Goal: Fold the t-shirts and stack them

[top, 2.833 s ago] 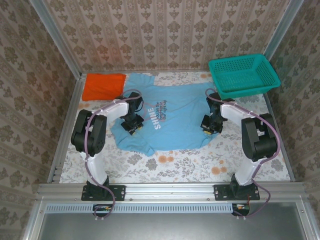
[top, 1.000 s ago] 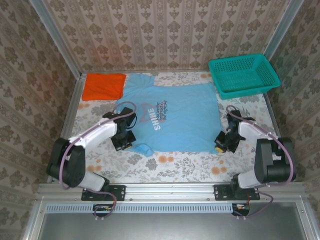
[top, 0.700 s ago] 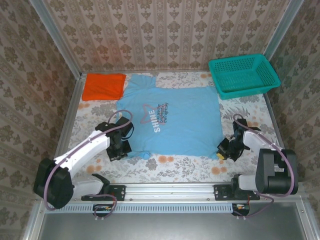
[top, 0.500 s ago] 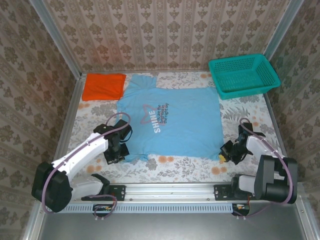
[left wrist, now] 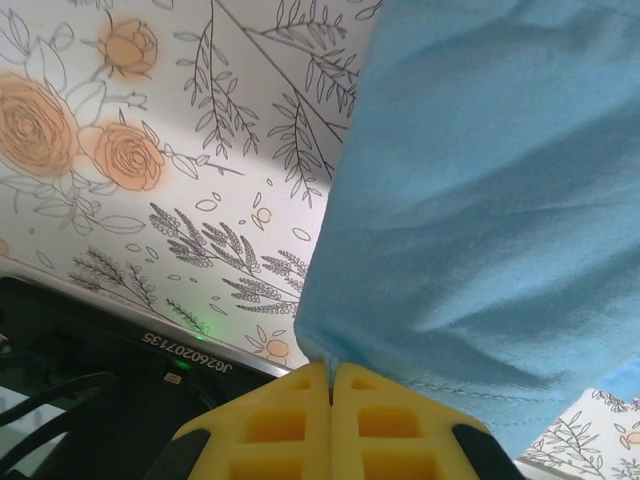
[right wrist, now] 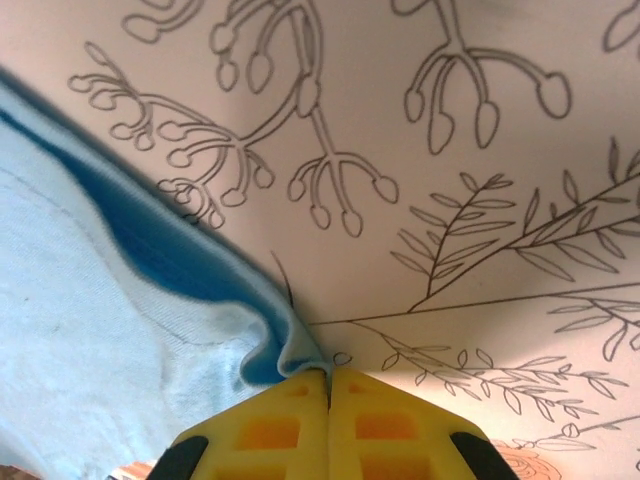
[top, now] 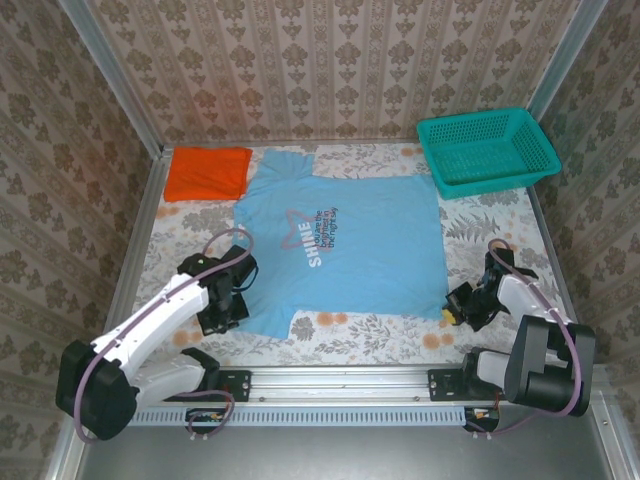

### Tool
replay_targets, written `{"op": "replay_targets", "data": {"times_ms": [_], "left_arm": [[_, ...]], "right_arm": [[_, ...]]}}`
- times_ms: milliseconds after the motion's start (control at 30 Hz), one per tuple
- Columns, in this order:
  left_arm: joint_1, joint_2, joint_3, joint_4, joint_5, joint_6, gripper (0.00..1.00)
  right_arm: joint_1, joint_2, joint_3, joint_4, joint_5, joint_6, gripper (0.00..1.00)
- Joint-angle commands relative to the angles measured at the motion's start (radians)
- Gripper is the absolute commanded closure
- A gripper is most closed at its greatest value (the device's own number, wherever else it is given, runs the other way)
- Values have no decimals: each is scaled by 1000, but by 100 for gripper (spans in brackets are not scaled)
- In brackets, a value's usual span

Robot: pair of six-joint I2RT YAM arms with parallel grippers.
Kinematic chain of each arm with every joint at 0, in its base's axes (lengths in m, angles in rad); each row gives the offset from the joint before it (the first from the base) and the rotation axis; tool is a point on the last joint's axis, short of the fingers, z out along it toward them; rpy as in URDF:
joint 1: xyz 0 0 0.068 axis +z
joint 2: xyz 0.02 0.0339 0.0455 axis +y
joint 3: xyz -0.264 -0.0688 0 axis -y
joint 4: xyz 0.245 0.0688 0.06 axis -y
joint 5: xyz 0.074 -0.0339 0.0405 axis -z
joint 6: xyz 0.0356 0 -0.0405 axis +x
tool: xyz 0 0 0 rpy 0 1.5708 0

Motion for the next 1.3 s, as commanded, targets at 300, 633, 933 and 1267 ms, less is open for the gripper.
{"op": "replay_targets", "data": {"times_ms": [300, 633, 933, 1267], "left_arm": [[87, 343, 501, -33, 23, 319, 100], [251, 728, 951, -94, 47, 477, 100], [321, 1007, 1272, -144, 36, 527, 100], [381, 1179, 1458, -147, 69, 501, 85]], "right_arm": [[7, 171, 323, -85, 17, -60, 100], [66, 482, 600, -87, 74, -65, 100], [110, 638, 722, -81, 126, -41, 100], [100, 702, 803, -110, 174, -34, 85]]}}
